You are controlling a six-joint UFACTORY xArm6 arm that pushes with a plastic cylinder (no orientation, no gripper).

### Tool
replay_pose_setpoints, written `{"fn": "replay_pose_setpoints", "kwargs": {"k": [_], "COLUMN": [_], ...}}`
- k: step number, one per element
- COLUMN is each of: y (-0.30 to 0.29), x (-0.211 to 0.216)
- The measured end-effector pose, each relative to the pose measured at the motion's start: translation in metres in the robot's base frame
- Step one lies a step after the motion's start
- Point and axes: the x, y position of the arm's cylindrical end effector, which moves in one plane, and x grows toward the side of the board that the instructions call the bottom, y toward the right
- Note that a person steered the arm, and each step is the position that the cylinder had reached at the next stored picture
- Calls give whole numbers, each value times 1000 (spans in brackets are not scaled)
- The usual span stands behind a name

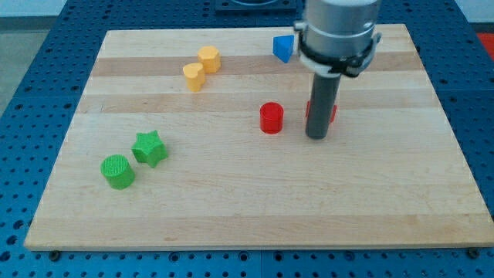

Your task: Slide the red circle towards yellow heart

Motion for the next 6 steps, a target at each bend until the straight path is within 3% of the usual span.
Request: {"fn": "replay_pose_setpoints", "kwargs": {"k": [1, 2, 4, 6], "y": [-31, -55, -55, -89], "x": [1, 46, -19, -54]}}
